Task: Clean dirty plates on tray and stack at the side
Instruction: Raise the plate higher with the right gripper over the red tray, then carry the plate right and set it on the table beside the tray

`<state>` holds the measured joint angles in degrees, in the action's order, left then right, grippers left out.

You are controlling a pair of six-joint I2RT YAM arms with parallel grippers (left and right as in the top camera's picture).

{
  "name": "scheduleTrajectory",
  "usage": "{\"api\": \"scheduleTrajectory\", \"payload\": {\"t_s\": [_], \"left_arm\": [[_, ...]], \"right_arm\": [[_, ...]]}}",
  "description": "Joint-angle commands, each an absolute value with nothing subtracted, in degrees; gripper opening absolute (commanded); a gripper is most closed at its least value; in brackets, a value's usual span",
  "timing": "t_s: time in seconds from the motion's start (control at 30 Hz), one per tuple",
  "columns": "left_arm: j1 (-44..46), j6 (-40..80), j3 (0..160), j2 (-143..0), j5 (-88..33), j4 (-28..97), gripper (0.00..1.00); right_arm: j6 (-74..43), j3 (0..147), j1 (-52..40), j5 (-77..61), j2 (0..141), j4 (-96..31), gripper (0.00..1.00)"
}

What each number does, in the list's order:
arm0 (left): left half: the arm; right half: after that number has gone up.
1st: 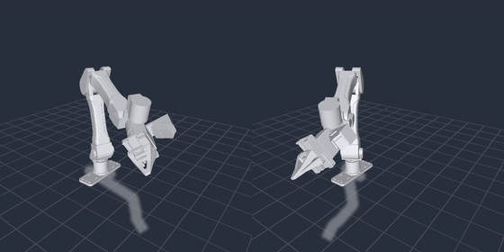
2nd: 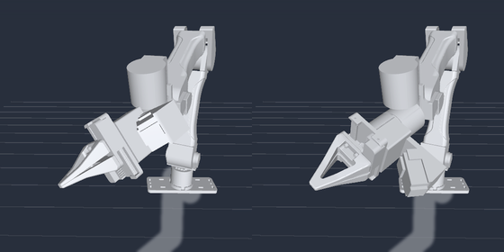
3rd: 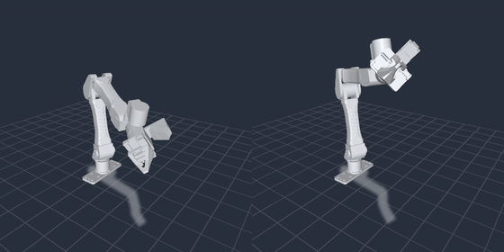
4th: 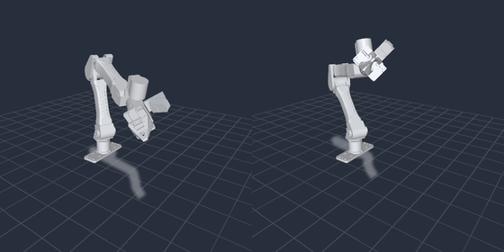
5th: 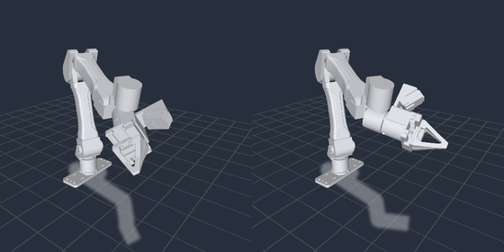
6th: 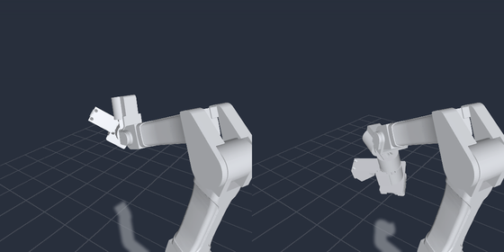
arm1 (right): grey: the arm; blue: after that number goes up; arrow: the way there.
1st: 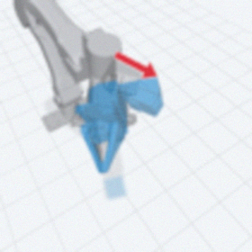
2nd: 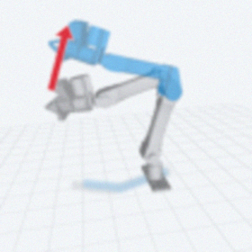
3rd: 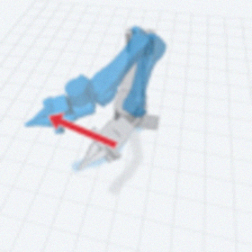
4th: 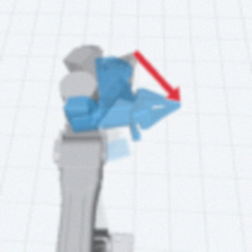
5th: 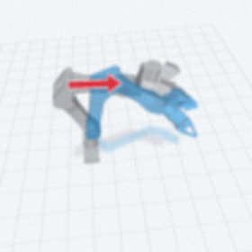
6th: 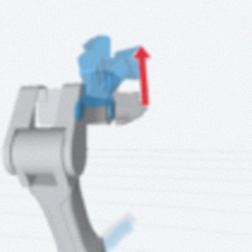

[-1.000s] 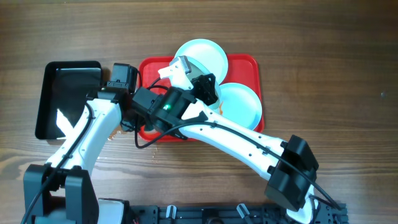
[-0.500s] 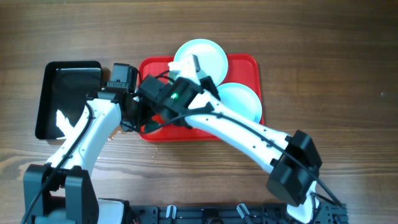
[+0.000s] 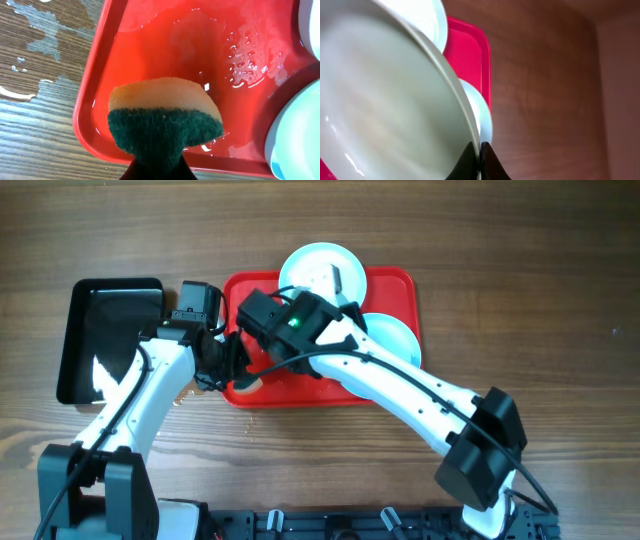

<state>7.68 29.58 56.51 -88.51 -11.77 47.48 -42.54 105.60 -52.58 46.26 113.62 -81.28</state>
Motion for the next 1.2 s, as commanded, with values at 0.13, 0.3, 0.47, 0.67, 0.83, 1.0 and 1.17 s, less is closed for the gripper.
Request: {"api": "scheduleTrajectory", "payload": {"t_s": [0.13,0.3,0.47,0.67,0.83,1.0,1.17], "left_arm": [[7.3,28.7,56.1,-88.9,-12.6,47.3,0.04],[7.3,28.9,56.1,-88.9,-12.6,47.0,0.04],[7.3,28.9,56.1,-88.9,-12.6,47.1,0.04],[7.3,28.9,56.1,-88.9,-12.6,47.1,0.04],[7.3,28.9,56.1,-88.9,-12.6,47.1,0.04],[7.3,28.9,56.1,-88.9,-12.6,47.2,0.04],[7.3,28.9,56.1,-88.9,-12.6,47.2,0.04]], "right_arm": [[-38.2,107.0,-53.4,44.6,110.7,-77.7,0.04],[-40.0,107.0,-53.6,46.7,110.3,-80.8,0.04],[-47.9,107.0,-50.9,45.9,108.3,-82.1,0.04],[-45.1,107.0,-40.7,27.1,100.7,-77.5,0.04],[-38.2,107.0,-26.4,13.3,94.6,-75.3,0.04],[-29.5,106.3,-6.8,-0.3,93.4,-76.5,0.04],[-24.3,101.3,8.3,-2.8,93.4,-74.6,0.05]]}}
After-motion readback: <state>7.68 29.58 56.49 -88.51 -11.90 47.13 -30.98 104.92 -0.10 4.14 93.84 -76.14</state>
